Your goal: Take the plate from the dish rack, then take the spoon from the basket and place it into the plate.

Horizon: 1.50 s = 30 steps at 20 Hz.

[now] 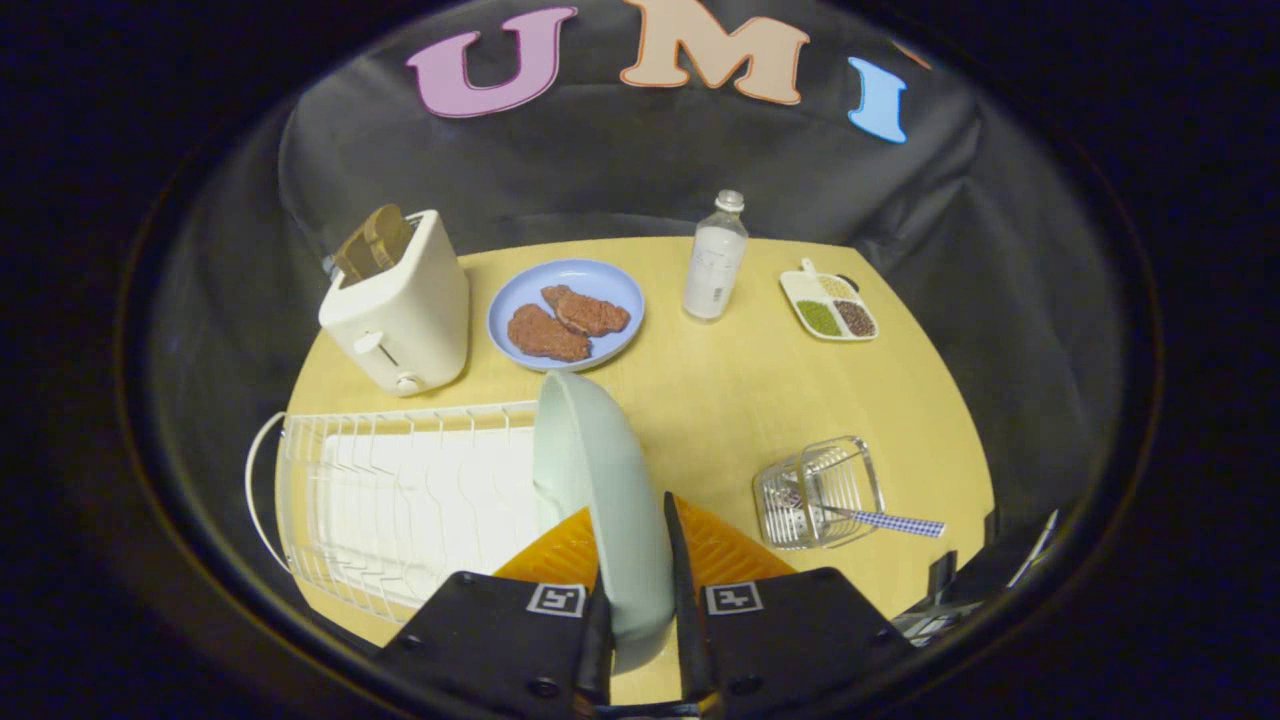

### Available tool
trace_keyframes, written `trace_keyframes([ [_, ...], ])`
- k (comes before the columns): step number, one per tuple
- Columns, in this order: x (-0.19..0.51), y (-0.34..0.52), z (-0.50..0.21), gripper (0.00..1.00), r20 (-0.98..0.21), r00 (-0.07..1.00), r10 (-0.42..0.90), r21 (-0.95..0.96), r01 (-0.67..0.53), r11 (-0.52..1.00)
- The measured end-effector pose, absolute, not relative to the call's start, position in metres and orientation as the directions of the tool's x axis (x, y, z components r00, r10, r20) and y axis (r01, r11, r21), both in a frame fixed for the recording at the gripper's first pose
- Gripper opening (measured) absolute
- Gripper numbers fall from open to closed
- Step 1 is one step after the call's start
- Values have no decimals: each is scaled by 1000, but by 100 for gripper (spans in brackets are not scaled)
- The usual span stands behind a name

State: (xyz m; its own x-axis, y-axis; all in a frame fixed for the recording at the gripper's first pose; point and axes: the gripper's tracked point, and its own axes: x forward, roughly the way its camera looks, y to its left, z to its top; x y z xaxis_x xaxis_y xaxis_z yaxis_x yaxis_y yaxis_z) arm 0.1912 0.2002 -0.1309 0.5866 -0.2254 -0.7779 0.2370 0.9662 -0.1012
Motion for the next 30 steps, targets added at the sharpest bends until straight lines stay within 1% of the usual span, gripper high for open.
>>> trace_keyframes([
  [6, 185, 202, -113, 29, -750, 572, -332, -217, 261, 940],
  [9, 184, 202, -101, 29, -727, 582, -364, -254, 265, 930],
  [12, 182, 201, -95, 29, -726, 585, -361, -250, 265, 931],
  [17, 179, 191, -76, 29, -727, 616, -304, -150, 290, 945],
  [20, 177, 183, -66, 29, -735, 638, -228, -45, 289, 956],
  [23, 170, 183, -58, 29, -744, 663, -77, 155, 283, 947],
  [25, 162, 184, -45, 29, -713, 698, 62, 328, 254, 910],
  [27, 146, 174, -35, 29, -658, 734, 169, 466, 220, 857],
  [30, 106, 143, -39, 29, -602, 761, 244, 572, 198, 796],
])
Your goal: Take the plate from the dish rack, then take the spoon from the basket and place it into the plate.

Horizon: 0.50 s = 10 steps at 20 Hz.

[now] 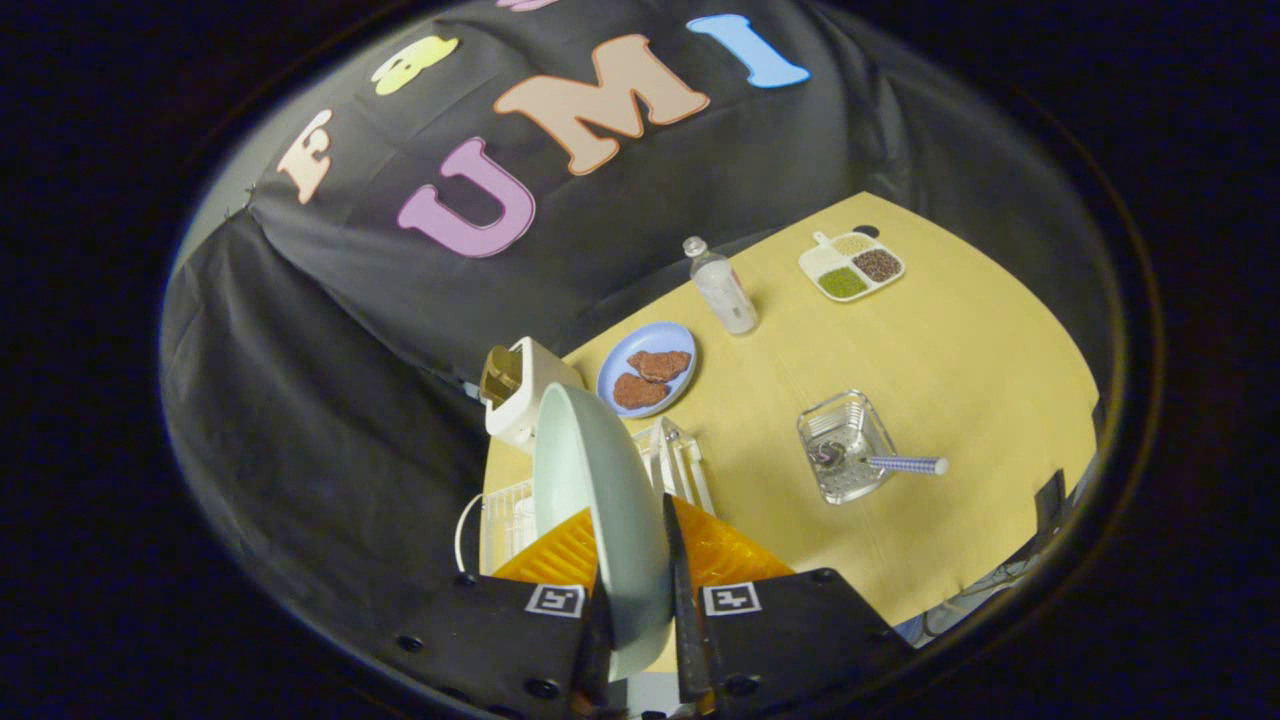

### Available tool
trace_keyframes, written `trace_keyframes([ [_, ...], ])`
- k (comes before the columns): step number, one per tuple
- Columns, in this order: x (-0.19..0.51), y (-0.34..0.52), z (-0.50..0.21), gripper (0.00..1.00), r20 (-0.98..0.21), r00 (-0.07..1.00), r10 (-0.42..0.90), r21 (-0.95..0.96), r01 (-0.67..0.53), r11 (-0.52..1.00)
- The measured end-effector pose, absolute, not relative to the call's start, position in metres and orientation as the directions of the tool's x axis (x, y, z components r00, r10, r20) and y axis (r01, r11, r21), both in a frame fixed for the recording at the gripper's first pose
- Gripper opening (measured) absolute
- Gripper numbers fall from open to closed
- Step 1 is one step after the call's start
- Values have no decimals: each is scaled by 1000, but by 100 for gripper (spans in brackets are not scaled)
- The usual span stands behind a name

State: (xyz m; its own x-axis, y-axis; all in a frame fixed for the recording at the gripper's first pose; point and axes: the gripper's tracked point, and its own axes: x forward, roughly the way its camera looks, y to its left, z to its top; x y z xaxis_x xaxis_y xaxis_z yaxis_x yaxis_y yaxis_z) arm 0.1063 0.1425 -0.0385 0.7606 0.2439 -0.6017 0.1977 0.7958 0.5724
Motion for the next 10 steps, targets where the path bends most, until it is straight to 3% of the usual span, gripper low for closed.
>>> trace_keyframes([
  [5, 34, 92, -78, 29, -542, 780, 313, 644, 147, 750],
  [10, -13, 60, -148, 29, -534, 784, 316, 710, 214, 671],
])
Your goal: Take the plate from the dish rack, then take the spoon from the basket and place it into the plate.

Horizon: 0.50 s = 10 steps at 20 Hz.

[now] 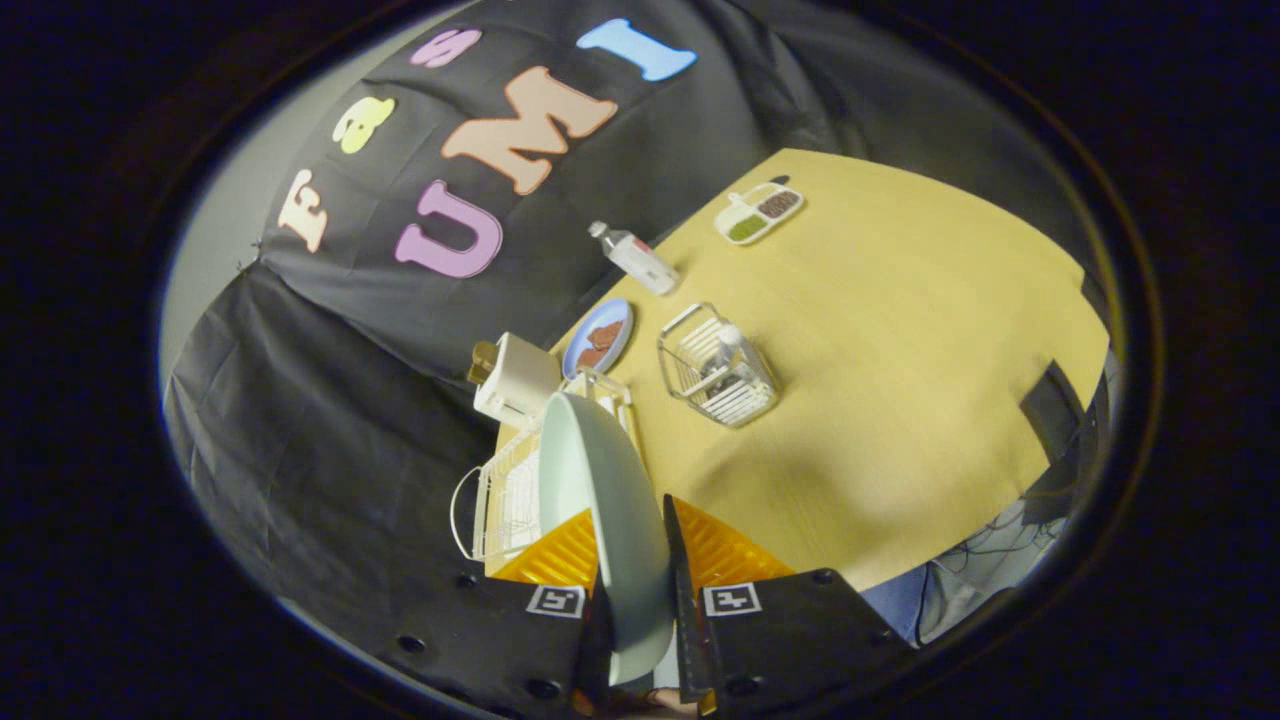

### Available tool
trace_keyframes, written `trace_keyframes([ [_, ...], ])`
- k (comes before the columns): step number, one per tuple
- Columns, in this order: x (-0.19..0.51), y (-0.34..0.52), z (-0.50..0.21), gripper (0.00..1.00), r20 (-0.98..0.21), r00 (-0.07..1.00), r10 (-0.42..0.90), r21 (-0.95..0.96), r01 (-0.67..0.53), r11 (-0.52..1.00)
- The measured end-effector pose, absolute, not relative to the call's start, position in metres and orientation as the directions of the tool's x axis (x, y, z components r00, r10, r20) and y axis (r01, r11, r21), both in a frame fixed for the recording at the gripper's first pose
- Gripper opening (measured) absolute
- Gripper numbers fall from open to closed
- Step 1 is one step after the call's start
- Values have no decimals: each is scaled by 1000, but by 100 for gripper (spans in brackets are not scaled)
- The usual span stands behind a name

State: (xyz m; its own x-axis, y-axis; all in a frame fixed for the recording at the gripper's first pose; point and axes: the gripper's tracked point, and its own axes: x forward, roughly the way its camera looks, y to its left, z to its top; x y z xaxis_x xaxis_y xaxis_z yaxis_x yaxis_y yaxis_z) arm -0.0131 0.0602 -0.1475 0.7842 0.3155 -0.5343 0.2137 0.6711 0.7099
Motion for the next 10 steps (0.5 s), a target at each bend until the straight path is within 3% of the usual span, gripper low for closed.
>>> trace_keyframes([
  [10, -4, 39, -256, 29, -512, 776, 368, 804, 281, 524],
])
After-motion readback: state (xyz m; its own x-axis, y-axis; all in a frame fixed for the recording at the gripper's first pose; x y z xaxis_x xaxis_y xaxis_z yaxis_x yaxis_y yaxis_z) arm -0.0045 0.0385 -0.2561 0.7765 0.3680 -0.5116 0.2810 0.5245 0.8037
